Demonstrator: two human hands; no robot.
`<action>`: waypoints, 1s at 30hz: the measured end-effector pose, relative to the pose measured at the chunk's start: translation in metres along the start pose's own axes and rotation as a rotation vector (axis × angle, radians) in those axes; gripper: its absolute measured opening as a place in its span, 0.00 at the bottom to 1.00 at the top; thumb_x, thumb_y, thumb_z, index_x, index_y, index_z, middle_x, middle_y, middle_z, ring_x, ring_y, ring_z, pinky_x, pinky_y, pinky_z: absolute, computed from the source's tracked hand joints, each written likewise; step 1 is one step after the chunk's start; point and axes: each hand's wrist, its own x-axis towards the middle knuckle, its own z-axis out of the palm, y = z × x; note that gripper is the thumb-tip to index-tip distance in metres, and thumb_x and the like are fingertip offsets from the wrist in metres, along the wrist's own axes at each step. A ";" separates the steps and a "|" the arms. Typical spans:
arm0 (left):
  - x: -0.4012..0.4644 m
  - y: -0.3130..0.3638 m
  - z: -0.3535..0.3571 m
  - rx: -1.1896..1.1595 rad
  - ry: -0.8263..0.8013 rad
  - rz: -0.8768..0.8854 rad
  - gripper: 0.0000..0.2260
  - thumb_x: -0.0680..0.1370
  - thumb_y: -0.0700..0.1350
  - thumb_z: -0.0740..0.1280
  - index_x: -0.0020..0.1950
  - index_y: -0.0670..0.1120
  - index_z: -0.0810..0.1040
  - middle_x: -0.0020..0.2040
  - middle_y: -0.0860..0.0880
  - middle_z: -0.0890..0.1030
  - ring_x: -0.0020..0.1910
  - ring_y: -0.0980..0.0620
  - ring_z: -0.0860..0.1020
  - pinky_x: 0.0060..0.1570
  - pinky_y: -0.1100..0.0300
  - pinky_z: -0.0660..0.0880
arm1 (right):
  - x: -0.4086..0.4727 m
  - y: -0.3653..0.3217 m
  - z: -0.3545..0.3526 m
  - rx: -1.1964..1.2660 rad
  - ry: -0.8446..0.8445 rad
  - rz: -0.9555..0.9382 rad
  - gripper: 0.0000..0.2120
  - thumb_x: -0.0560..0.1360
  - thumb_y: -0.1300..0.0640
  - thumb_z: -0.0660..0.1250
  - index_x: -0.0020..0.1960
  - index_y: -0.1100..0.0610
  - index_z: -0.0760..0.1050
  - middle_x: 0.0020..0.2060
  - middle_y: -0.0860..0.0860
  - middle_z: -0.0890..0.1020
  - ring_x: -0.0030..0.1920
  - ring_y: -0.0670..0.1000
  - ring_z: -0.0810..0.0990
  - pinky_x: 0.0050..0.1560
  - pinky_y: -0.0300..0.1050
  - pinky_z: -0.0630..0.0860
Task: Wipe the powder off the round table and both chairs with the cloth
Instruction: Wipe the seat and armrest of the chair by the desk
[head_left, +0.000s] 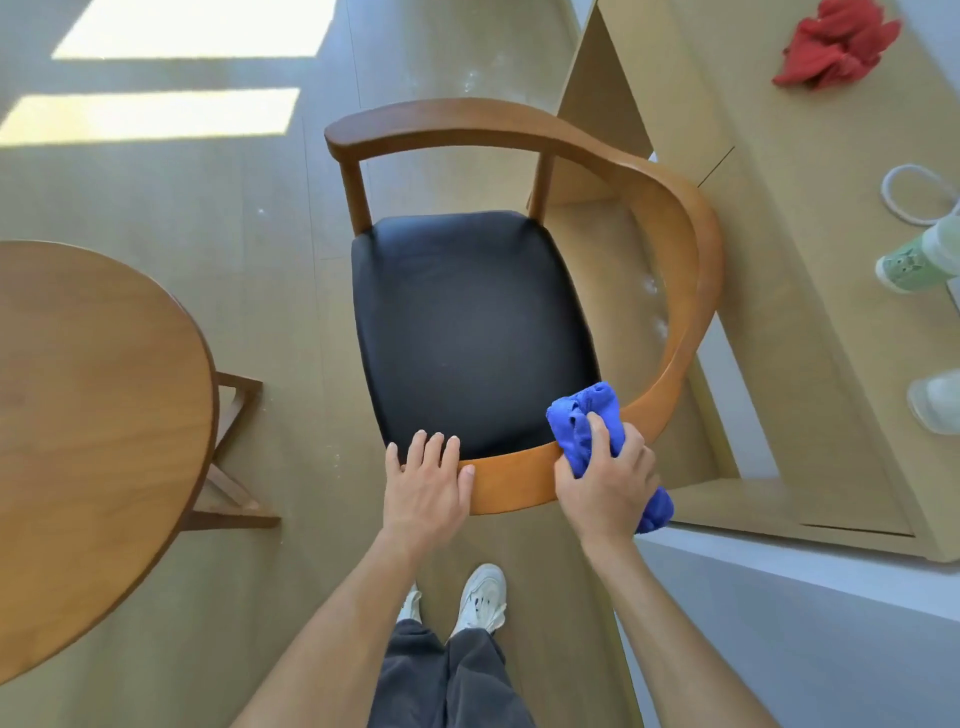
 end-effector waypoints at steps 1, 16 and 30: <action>0.005 0.003 0.001 -0.001 0.012 0.008 0.31 0.77 0.56 0.41 0.68 0.45 0.73 0.66 0.46 0.75 0.69 0.43 0.68 0.67 0.38 0.61 | -0.006 -0.007 0.000 -0.010 0.014 -0.037 0.21 0.68 0.49 0.67 0.59 0.54 0.77 0.56 0.59 0.76 0.49 0.62 0.74 0.44 0.55 0.72; 0.015 0.011 0.000 0.049 0.060 0.050 0.26 0.76 0.51 0.50 0.57 0.39 0.81 0.55 0.39 0.81 0.57 0.37 0.77 0.51 0.38 0.70 | 0.067 0.059 0.006 -0.101 0.051 0.018 0.18 0.73 0.50 0.70 0.62 0.52 0.76 0.55 0.57 0.75 0.47 0.59 0.76 0.42 0.54 0.75; 0.206 0.183 -0.138 -0.008 0.215 0.518 0.24 0.82 0.53 0.48 0.76 0.45 0.57 0.77 0.45 0.56 0.76 0.45 0.53 0.72 0.52 0.55 | 0.069 0.048 0.010 0.004 -0.080 0.203 0.33 0.58 0.55 0.81 0.60 0.51 0.75 0.52 0.57 0.76 0.46 0.58 0.77 0.41 0.54 0.78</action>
